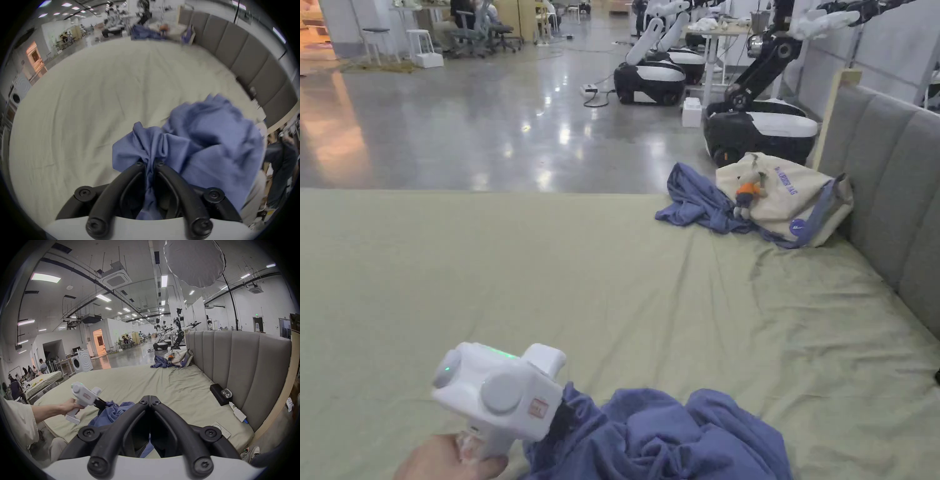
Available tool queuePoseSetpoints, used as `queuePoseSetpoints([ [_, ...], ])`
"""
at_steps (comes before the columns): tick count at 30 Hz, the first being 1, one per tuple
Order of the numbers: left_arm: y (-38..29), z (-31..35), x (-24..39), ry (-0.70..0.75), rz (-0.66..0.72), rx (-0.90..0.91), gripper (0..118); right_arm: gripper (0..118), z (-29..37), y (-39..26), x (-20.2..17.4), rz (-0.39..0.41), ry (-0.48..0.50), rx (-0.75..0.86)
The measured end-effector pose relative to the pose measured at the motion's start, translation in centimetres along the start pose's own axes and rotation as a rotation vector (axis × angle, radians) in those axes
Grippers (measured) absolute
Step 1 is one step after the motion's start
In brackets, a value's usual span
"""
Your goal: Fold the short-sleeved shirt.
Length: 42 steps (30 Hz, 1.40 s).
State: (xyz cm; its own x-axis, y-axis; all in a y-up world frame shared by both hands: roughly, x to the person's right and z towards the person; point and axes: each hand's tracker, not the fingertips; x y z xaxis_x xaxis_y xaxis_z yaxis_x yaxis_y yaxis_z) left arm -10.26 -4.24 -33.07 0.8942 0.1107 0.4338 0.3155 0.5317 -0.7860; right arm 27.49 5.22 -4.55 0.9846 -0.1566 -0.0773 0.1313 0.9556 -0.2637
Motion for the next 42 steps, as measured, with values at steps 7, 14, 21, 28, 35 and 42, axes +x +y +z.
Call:
queuePoseSetpoints([
  [7, -8.4, 18.1, -1.2, -0.041, 0.13, 0.265, 8, 2, -5.5, 2.7, -2.8, 0.124, 0.15, -0.09],
  [14, -14.4, 23.8, -1.4, 0.012, 0.191, 0.277, 8, 17, -20.4, 3.2, -7.9, 0.196, 0.29, -0.436],
  [21, -15.4, 21.4, -1.8, -0.022, 0.247, 0.236, 8, 101, -38.0, -4.2, -14.1, 0.351, 0.245, -0.883],
  [28, -15.0, 19.3, -3.4, -0.04, 0.273, 0.179, 8, 58, -42.2, -9.8, -16.5, 0.396, 0.198, -0.993],
  [35, -14.1, 18.3, -3.5, -0.042, 0.256, 0.231, 8, 5, -38.2, -8.3, -14.6, 0.107, 0.387, -0.806],
  [42, -11.4, 22.5, -3.0, 0.071, 0.225, 0.482, 8, 5, -26.2, 7.2, -7.7, 0.01, 0.358, -0.364],
])
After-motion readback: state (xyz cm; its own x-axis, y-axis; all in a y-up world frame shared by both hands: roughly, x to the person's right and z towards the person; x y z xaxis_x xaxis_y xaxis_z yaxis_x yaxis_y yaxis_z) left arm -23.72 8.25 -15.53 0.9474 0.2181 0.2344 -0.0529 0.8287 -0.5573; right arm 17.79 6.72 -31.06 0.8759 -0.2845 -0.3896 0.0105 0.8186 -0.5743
